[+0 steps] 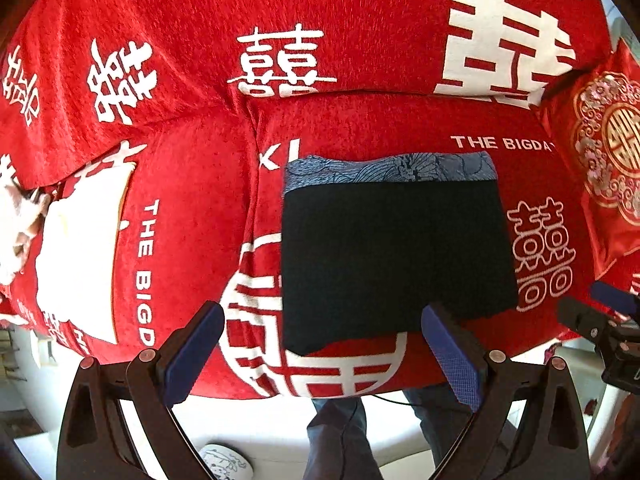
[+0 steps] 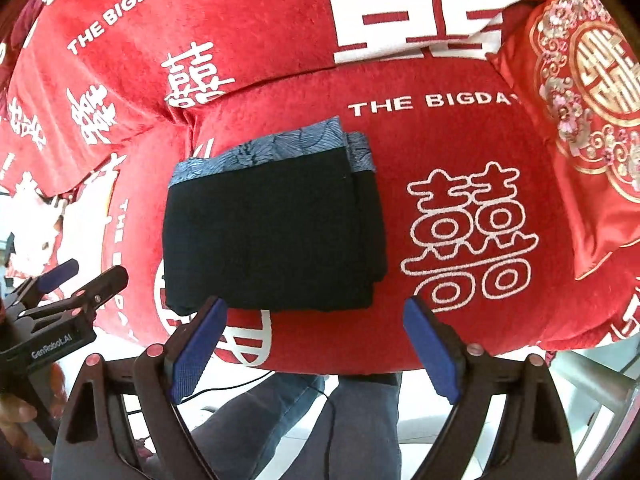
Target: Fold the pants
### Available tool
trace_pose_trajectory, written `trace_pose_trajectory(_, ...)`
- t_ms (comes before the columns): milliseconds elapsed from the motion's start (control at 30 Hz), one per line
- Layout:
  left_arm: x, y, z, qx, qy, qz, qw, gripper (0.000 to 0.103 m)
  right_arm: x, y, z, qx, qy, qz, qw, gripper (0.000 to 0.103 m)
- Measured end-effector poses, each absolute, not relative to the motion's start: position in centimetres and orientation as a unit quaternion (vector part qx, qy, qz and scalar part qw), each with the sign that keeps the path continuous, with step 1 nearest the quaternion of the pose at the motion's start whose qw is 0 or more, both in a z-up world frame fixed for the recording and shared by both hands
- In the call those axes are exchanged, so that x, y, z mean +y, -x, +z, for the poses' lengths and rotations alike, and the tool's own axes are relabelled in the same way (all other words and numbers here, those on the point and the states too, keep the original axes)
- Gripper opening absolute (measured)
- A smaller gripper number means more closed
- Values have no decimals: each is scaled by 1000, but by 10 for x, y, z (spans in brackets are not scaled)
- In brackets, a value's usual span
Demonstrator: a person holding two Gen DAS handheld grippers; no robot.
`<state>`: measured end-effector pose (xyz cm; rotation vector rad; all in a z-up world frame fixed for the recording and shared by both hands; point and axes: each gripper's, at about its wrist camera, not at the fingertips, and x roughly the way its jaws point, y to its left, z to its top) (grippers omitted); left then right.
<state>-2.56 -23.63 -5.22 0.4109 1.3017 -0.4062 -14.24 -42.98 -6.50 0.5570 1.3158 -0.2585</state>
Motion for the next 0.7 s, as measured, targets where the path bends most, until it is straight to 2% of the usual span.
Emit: trace_pose_trajectory(700,-205,25,-19,575,-175,-211,771,99,-394,135,-28,626,-203,-168,734,92)
